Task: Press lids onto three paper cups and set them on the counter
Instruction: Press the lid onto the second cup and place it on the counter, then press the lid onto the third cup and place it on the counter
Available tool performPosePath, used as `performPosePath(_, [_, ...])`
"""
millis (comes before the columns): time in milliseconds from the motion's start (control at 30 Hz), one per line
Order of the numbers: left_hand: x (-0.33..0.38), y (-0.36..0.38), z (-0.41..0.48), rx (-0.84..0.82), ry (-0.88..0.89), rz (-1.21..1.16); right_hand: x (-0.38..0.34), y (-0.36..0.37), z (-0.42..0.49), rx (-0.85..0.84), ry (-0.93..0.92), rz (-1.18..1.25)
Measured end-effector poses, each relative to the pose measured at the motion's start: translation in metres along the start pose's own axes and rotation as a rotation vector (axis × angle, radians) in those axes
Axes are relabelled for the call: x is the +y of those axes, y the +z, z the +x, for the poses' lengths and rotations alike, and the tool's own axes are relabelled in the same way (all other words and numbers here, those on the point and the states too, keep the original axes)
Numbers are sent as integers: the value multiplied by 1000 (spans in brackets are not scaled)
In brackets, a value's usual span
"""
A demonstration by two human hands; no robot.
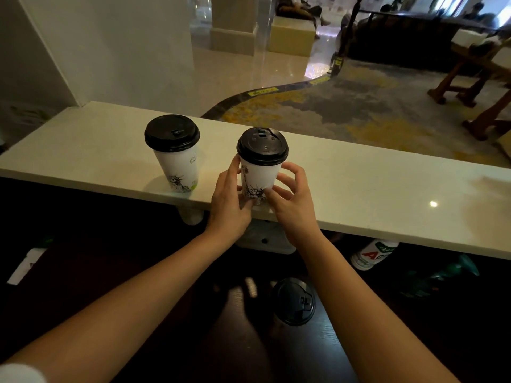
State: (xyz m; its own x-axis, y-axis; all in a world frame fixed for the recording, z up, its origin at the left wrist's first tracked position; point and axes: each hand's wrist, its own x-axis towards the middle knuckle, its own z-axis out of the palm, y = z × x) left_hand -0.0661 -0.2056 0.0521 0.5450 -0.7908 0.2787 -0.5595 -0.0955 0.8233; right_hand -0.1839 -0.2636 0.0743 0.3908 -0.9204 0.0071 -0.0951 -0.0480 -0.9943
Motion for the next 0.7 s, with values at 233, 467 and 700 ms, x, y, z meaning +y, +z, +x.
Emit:
performPosePath(233, [3,-7,-3,-31,-10,28,3,4,-4,19,33,-12])
performPosePath(467, [5,-21,-27,-74,-91,-47,4,-11,-30,101,66,-19])
performPosePath(700, [30,-16,-67,-115,100,-168,-9,-27,-68,134,-80,-112])
